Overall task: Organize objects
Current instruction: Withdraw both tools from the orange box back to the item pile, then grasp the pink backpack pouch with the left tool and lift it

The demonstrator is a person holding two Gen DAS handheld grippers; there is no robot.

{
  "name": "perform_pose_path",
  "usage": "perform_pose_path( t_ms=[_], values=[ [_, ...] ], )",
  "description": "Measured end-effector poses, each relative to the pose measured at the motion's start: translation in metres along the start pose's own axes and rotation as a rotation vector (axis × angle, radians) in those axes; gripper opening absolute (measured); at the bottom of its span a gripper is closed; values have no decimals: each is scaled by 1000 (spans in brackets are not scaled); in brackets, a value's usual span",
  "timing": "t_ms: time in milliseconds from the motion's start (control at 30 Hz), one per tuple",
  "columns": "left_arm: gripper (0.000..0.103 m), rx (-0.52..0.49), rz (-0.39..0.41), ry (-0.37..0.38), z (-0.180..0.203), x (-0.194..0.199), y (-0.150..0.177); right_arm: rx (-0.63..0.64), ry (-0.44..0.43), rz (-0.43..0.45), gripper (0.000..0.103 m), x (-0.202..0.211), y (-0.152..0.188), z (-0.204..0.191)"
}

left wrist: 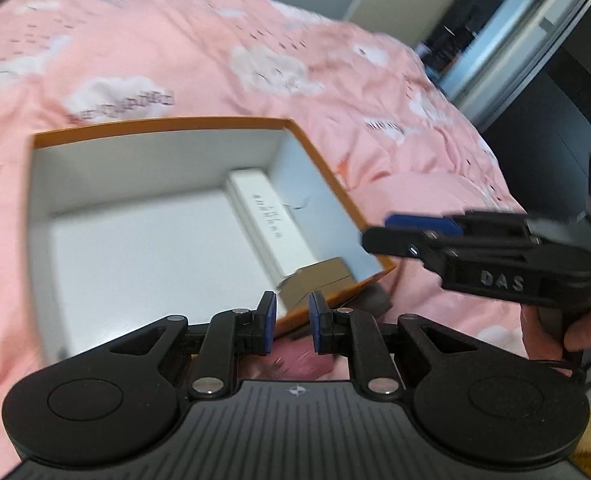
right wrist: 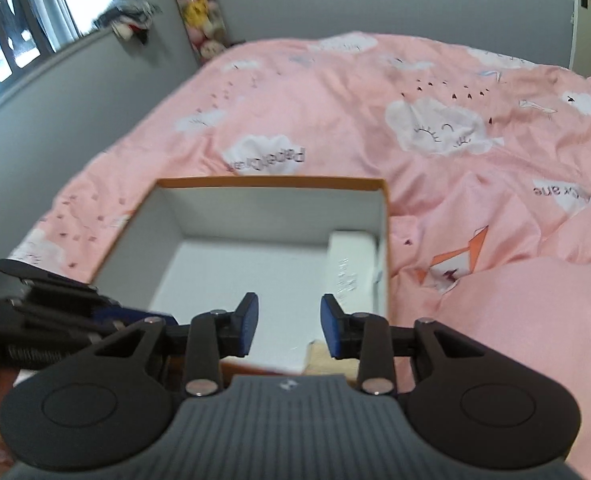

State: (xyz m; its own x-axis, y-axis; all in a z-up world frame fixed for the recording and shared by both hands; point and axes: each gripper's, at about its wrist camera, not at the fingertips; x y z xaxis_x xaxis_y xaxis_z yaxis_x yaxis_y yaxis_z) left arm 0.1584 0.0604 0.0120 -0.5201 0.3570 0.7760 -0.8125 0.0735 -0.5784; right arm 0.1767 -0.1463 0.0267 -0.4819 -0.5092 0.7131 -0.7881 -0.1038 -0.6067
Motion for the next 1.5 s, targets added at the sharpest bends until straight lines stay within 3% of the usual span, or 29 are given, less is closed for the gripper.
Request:
perform_pose_path(
  t_ms=[200,400,533,767,867,1000,1100,1300,1400,1500],
  values=[
    [19,28,7,-47,9,22,44,-77,-29,-31,36,7,56,-2],
    [19,-74,-19,-79,36,30,85,-99,15,-122,37,7,108,0],
    [19,-121,-32,-71,54,33,107,-110,15,-177,54,15,137,-1],
    [19,-162,-93,-87,68,21,127,-69,47,-216,56,31,161,-2],
    [19,-176,-114,-77,72,17,133,-37,47,-289,59,23,174,-4],
    [19,-217,-135,-128,80,13,141,13,61,-301,61,16,178,-12],
    [19,-206,-137,-126,77,13,144,34,55,-337,62,5,181,-15],
    [19,-209,-86,-104,76,21,141,-6,35,-293,52,10,176,-9],
    [19,-231,-60,-102,78,23,139,-11,0,-210,25,25,167,-10],
    [22,-246,-36,-116,80,23,134,8,-22,-128,19,34,158,-15]
  ],
)
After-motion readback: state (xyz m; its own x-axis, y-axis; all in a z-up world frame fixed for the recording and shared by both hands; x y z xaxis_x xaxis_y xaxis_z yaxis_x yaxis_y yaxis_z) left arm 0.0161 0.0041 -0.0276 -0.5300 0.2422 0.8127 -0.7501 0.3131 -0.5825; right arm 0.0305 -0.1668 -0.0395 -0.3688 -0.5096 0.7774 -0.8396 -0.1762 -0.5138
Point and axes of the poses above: each gripper's, at about its wrist camera, not at the fingertips, and x roughly against the way its jaws point, z to its right, y to its underside, and after that the axes turned 12 degrees about -x, right-handed
